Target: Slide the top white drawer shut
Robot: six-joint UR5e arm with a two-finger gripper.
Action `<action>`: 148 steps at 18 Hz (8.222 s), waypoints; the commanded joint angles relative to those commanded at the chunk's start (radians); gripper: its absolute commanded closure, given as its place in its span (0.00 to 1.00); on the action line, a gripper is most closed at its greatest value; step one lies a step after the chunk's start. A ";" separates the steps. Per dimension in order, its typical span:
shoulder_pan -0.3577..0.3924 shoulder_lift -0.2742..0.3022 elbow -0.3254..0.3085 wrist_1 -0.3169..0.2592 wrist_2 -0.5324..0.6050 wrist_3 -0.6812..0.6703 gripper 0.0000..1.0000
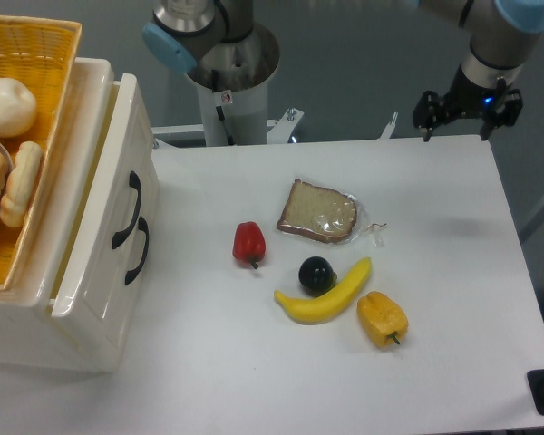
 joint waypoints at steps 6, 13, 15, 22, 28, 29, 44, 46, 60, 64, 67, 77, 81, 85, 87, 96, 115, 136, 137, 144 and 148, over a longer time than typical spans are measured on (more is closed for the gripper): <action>0.002 0.000 0.002 0.000 -0.002 0.000 0.00; 0.003 0.000 0.002 -0.002 0.000 0.005 0.00; 0.002 0.000 0.002 -0.002 -0.002 0.003 0.00; 0.002 0.002 0.002 -0.002 -0.002 0.005 0.00; 0.003 0.000 0.002 -0.002 0.000 0.005 0.00; 0.003 0.000 0.003 -0.002 0.000 0.003 0.00; 0.003 0.000 0.002 -0.002 -0.002 0.003 0.00; 0.005 0.000 0.002 -0.002 -0.002 0.003 0.00; 0.028 -0.014 0.000 -0.002 -0.002 0.003 0.00; 0.028 -0.014 0.000 -0.002 -0.002 0.003 0.00; 0.029 -0.014 0.000 -0.002 -0.003 0.003 0.00; 0.018 -0.015 0.005 -0.003 -0.008 0.003 0.00; 0.020 -0.015 0.005 -0.003 -0.008 0.003 0.00; 0.026 -0.026 0.000 -0.003 -0.015 0.003 0.00; 0.025 -0.029 0.000 -0.003 -0.047 0.003 0.00; -0.003 -0.017 0.003 0.006 -0.103 -0.009 0.00; -0.061 0.003 0.015 0.038 -0.202 -0.008 0.00; -0.069 0.023 0.023 0.041 -0.201 -0.003 0.00; -0.071 0.023 0.025 0.041 -0.201 -0.003 0.00; -0.067 0.021 0.023 0.041 -0.199 0.002 0.00; -0.067 0.021 0.025 0.041 -0.199 0.002 0.00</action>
